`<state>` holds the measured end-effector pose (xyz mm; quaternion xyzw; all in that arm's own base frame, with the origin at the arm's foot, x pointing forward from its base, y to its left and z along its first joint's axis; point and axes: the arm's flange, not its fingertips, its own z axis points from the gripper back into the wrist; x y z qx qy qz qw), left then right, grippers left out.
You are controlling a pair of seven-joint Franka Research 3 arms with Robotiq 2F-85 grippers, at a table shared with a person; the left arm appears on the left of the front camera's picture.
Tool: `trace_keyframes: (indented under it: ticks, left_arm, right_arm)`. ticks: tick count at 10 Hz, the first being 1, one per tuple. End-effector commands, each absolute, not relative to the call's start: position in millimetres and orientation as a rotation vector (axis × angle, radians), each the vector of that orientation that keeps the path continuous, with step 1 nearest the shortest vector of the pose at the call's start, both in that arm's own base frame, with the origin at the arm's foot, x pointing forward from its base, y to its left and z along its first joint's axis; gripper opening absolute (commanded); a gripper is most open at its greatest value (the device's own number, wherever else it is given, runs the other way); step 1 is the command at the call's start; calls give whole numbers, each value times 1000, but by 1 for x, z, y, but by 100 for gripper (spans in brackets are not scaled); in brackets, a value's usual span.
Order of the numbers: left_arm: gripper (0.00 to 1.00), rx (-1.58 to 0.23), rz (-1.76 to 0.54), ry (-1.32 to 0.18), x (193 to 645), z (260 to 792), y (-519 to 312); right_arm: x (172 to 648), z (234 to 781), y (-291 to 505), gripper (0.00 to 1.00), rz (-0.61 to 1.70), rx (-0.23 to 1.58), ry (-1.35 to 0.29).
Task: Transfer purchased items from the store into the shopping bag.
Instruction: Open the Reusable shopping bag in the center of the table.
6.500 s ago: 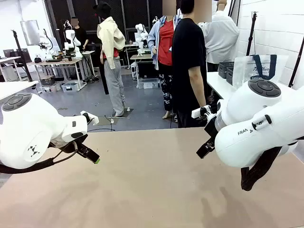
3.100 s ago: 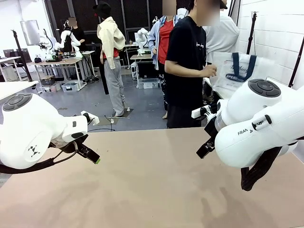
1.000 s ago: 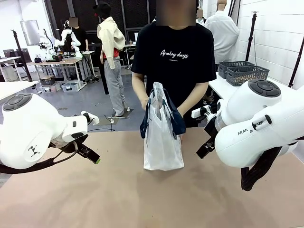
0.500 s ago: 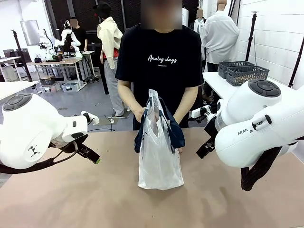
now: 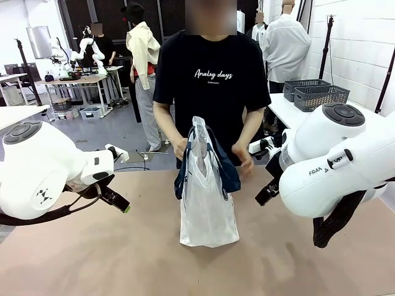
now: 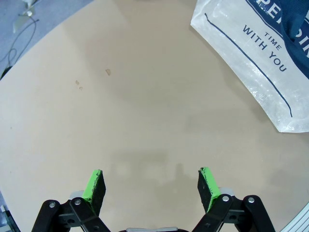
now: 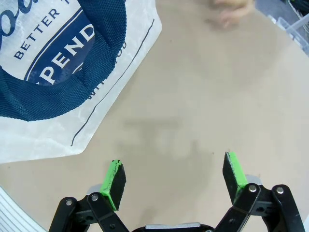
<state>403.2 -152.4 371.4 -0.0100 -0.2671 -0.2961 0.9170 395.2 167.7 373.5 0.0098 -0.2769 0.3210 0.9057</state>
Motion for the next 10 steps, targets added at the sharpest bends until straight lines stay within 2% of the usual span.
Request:
trace_keyframes:
  ticks: [1,3,5,10]
  left_arm:
    - [100,-21,-606,-550,404,371,-151]
    - [100,-27,-621,-527,401,376,-156]
    - [100,-100,-618,-454,402,403,-159]
    - [100,-214,-555,-422,422,489,-175]
  right_arm:
    - [395,374,168,100,663,21,-572]
    - [395,374,168,100,663,20,-572]
    - [406,394,175,100,596,78,-527]
    - [458,499,202,100,529,106,-481]
